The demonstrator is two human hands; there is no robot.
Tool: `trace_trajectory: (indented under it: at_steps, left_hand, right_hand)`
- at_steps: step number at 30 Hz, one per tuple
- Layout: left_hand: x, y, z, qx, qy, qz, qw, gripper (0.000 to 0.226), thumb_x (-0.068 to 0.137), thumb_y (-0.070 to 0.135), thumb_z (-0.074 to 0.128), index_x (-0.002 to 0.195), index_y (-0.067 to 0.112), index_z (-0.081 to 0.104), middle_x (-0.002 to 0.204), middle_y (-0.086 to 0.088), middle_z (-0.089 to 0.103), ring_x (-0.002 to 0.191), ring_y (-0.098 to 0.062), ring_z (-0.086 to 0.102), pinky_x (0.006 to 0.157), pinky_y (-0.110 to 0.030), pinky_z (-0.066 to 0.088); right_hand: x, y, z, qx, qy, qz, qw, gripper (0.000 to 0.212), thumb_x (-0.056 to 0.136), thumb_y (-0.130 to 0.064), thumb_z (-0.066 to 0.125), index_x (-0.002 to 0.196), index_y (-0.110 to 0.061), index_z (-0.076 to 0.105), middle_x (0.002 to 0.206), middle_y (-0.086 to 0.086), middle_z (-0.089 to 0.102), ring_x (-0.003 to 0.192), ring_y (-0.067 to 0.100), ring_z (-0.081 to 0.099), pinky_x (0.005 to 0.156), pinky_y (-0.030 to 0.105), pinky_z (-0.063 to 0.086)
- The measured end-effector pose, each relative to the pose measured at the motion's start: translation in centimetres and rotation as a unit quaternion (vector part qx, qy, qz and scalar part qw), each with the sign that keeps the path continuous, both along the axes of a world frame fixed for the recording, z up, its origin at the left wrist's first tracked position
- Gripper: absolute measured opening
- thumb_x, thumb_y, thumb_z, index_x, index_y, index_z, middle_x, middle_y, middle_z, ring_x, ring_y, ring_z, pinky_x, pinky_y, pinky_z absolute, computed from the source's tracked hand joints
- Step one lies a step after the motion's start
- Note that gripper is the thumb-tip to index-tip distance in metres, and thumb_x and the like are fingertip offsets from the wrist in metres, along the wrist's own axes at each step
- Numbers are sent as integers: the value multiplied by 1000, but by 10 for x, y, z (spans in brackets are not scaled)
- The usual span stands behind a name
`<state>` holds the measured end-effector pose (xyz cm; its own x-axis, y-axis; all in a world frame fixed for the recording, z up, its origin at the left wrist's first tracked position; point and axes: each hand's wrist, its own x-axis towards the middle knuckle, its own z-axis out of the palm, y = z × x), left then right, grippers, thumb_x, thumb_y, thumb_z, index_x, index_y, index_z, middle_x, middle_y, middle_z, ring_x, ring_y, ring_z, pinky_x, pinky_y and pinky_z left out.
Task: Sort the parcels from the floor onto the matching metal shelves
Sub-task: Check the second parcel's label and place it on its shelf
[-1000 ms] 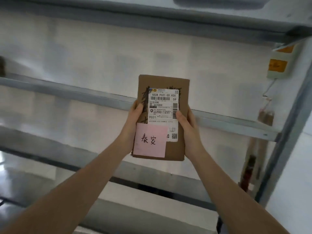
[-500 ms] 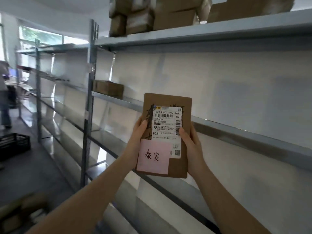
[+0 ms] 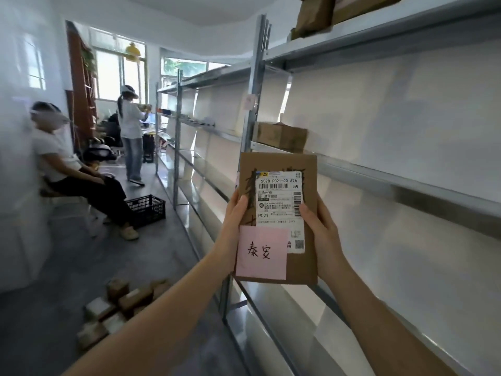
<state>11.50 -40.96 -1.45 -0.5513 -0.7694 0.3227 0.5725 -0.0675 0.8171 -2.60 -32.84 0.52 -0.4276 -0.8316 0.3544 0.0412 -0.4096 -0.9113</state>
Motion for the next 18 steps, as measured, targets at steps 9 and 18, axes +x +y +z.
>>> trace_trajectory:
  at_steps: [9,18]
  left_hand:
    - [-12,-162,21,-24,-28,71,997,56,82,44,56,134,29,40,103,-6,71,84,-22,70,68,-36,57]
    - [-18,-305,9,-2,-39,74,997,65,76,44,53,136,25,38,109,-12,68,81,-23,70,68,-37,58]
  right_hand:
    - [-16,-174,7,-6,-12,28,1000,50,82,-30,60,130,-37,49,114,-5,69,92,14,71,66,25,59]
    - [-23,-322,-2,9,-7,27,1000,51,88,-26,57,137,-34,45,117,-5,68,99,20,69,76,34,59]
